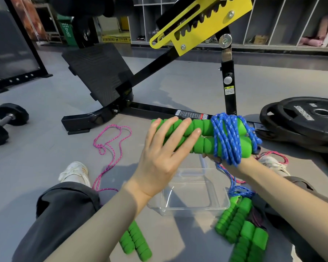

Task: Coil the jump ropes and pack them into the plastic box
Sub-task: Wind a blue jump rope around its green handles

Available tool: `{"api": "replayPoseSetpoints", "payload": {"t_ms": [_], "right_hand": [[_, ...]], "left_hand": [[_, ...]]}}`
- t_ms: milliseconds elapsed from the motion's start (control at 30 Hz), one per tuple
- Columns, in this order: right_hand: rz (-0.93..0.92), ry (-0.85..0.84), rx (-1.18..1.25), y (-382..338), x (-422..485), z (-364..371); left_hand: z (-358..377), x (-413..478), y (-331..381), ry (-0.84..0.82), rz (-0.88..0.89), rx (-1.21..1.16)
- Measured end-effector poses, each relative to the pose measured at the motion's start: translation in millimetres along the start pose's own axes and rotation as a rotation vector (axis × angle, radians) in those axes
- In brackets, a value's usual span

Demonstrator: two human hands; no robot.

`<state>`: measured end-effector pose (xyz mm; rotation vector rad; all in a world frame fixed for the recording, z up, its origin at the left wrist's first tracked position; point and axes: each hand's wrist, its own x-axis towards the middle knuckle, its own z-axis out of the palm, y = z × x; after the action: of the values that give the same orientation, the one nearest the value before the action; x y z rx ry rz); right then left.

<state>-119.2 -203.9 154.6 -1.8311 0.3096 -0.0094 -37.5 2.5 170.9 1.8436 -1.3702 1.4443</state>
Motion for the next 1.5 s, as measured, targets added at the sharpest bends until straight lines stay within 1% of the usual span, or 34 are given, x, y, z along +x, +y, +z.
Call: {"api": "replayPoseSetpoints", "payload": {"t_ms": [33,100,133,167,233,300,367,433,500,633,767,833,900,1000,1100,1167,1267,1367,1500], "right_hand": [[0.013,0.091,-0.007,-6.9,-4.8,9.3],[-0.174,0.128,0.199,-23.6,-0.4,34.5],[-0.281,0.107,0.27,-32.8,-4.0,44.6],[-0.29,0.117,0.337,-36.1,-6.7,51.7],[-0.235,0.138,0.331,-22.4,-0.9,58.7],[-0.216,0.166,0.265,-17.6,-5.1,65.9],[-0.327,0.179,0.177,-15.4,-10.8,72.8],[-0.407,0.244,0.006,-9.0,-12.8,75.8],[-0.462,0.305,-0.151,-5.9,-15.6,76.4],[-0.582,0.383,-0.363,-6.0,-21.2,78.6],[-0.727,0.398,-0.598,-5.3,-23.3,76.4],[-0.802,0.448,-0.664,-13.3,-24.1,69.0],[-0.917,0.497,-0.747,-22.2,-26.6,62.3],[-1.059,0.51,-0.801,-29.5,-28.7,53.6],[-1.141,0.523,-0.833,-41.5,-28.4,43.3],[-1.153,0.527,-0.823,-50.3,-25.4,34.1],[-1.131,0.592,-0.814,-61.5,-21.0,22.0],[-1.019,0.675,-0.693,-66.3,-16.4,12.8],[-0.81,0.684,-0.497,-61.0,-8.7,6.0]], "left_hand": [[-0.1,0.3,-0.8,-0.006,-0.015,0.002],[-1.0,0.7,-4.1,-0.019,-0.047,0.013],[-1.1,0.8,-6.8,-0.025,-0.072,0.024],[-1.1,0.4,-10.3,-0.036,-0.104,0.035],[0.3,-1.5,-18.7,-0.061,-0.166,0.065],[3.3,-5.0,-22.5,-0.091,-0.191,0.1],[6.0,-8.9,-21.9,-0.11,-0.194,0.121],[7.6,-11.2,-22.2,-0.121,-0.196,0.134],[8.2,-12.5,-26.0,-0.126,-0.219,0.148],[11.4,-15.8,-33.1,-0.158,-0.242,0.196],[11.7,-17.6,-39.9,-0.171,-0.209,0.265],[11.4,-18.8,-41.4,-0.184,-0.196,0.285],[11.9,-20.5,-43.6,-0.199,-0.202,0.302],[13.0,-21.8,-44.9,-0.219,-0.201,0.314],[15.7,-21.1,-39.7,-0.216,-0.167,0.301],[17.9,-20.8,-34.0,-0.216,-0.139,0.291],[19.8,-20.3,-31.1,-0.179,-0.062,0.28],[20.2,-18.5,-26.5,-0.116,-0.006,0.254],[19.9,-15.1,-19.6,-0.075,0.038,0.199]]}}
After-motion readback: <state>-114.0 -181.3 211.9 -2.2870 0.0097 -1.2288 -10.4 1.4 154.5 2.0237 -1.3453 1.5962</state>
